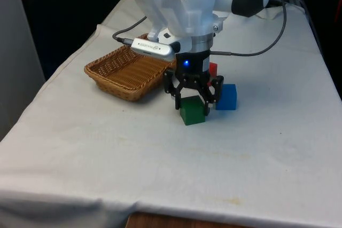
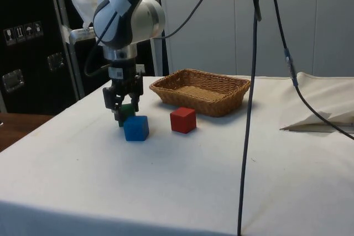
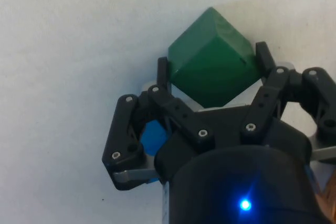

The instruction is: Pick up exactly two blocks and place them into the basket.

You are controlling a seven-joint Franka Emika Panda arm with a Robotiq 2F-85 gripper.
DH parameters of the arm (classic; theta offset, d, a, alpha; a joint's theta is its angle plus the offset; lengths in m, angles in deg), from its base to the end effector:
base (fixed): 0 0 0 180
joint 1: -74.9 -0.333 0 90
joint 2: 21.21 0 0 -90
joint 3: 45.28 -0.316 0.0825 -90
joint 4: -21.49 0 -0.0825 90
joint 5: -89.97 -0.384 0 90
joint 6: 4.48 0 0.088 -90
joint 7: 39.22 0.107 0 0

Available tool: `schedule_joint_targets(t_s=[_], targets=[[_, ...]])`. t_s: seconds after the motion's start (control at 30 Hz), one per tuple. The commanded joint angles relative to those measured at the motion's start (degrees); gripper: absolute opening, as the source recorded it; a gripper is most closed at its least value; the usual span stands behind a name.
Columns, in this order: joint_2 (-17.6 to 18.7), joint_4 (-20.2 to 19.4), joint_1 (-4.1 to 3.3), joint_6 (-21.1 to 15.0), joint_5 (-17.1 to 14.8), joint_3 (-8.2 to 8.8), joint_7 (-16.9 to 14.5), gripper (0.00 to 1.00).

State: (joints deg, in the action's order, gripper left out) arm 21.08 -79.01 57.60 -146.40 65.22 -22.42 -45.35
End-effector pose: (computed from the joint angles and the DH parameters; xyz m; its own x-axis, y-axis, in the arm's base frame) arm 0.6647 -0.0432 0.1795 0.9729 -0.2210 0.0679 -0.2206 -0.9753 -0.0126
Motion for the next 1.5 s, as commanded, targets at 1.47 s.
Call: schedule_joint_targets(t_s=[1.47], targets=[[-19.6,-15.0,-0.97,-0.1,12.8,1.72,-2.6,0.45]])
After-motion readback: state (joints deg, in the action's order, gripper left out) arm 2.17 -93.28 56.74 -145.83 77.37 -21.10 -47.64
